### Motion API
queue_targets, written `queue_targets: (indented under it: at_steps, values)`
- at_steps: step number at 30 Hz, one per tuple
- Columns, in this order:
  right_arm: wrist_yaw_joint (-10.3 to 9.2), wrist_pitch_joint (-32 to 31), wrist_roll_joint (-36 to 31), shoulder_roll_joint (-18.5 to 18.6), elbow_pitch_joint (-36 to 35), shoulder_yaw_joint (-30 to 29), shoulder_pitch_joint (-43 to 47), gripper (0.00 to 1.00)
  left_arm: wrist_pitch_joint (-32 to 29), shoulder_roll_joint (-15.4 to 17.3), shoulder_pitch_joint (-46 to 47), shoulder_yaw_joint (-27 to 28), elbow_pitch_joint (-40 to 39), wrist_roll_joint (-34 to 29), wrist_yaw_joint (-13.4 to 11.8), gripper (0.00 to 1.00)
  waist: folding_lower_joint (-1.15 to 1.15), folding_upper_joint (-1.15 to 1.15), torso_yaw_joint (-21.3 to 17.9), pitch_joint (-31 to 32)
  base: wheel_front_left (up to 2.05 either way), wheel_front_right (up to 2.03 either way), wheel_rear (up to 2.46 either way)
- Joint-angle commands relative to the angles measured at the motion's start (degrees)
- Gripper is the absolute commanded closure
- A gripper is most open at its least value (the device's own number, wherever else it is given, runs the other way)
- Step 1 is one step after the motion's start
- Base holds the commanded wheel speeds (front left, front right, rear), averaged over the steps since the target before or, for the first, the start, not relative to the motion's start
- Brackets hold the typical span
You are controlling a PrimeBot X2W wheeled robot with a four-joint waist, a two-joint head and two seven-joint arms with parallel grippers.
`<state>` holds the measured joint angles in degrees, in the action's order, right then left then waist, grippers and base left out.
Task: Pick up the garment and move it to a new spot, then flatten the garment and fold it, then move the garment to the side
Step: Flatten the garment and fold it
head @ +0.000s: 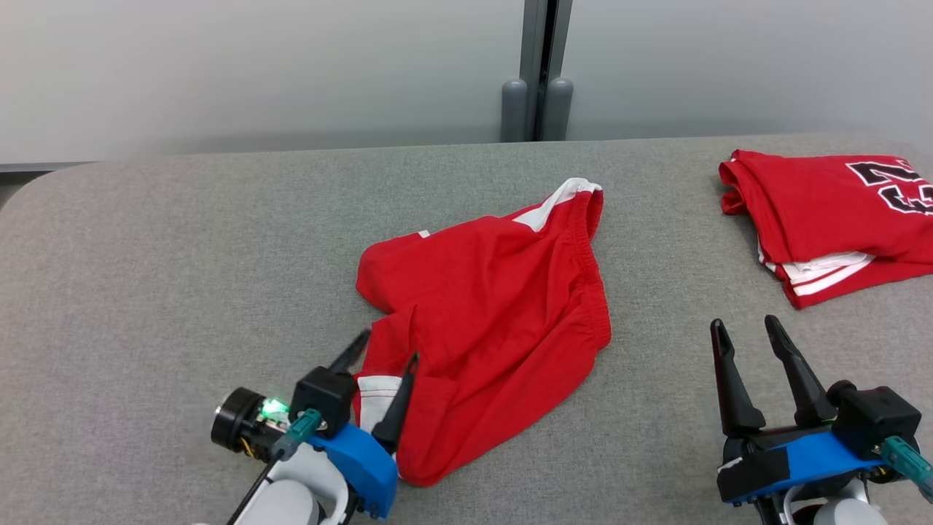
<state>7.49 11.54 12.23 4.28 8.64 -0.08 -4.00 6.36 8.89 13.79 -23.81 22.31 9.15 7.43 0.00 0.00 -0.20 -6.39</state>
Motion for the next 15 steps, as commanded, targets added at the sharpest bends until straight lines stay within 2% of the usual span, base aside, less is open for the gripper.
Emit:
queue_targets:
  at_steps: [1,8,15]
  values:
    - [0.01,0.30,0.09,0.34,0.28,-0.23,-0.76,0.00,-1.53,0.75,0.05,-1.40,0.90,1.06,0.06,0.00,0.00,0.00,-0.12,-0.27,0.00,0.00,0.00]
    - [0.01,0.54,0.04,0.15,0.51,-0.37,-1.64,0.00,-7.52,2.18,-0.45,-5.03,4.97,4.78,0.05,0.00,0.00,0.00,-0.69,-1.28,0.00,0.00,0.00]
    - [0.01,0.97,0.05,-0.08,0.85,-0.20,-2.14,0.00,-9.10,1.84,1.95,-6.86,10.86,6.63,0.06,0.00,0.00,0.00,-1.15,-2.17,0.00,0.00,0.00]
